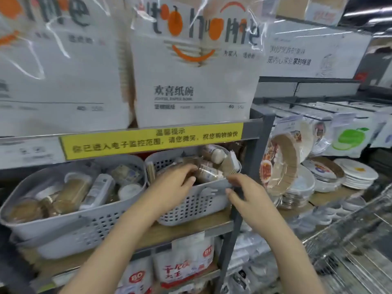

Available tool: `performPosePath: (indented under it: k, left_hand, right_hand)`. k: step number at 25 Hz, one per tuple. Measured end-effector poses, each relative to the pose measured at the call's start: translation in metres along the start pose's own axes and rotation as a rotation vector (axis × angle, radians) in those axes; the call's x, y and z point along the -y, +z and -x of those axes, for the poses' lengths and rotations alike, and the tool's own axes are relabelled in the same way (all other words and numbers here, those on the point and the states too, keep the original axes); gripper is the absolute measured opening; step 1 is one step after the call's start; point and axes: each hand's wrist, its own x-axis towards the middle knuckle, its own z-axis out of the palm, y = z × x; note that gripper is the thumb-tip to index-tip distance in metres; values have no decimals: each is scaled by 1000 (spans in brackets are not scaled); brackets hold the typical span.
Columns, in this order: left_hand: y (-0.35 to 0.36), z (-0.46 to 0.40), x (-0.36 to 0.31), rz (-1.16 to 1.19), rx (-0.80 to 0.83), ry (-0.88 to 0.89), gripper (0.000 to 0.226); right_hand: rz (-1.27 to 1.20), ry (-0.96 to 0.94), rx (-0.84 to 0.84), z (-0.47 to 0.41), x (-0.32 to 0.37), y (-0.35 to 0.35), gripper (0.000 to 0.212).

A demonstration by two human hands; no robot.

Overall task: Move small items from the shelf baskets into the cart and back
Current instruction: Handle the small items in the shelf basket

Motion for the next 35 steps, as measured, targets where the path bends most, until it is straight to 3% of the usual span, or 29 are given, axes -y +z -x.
performPosePath:
  k: [7,16,21,25,29,33,35]
  left_hand:
    - [31,-74,17,-58,62,73,39]
    - [21,-93,22,-318,204,158,47]
    - [-7,-74,43,-210,209,-56,64]
    - [-21,-51,56,-134,84,-64,58]
    - [-19,-34,55,-101,-97,-6,59]
    - [-17,-23,54,-20,-248,49,58]
    - [-15,-17,57,28,-297,54,57]
  right_hand:
    - [-32,-63,-58,-64,-19,11,34]
    - [50,-118,-207,-90,-6,15,30]
    - [311,-2,-146,-124,-9,25,41]
    - [567,106,-83,-144,-13,46,37]
    - [728,139,-187,-153,-19,62,32]
    - [844,-4,-267,-154,-13,63,21]
    - [796,-53,-335,-144,-5,55,37]
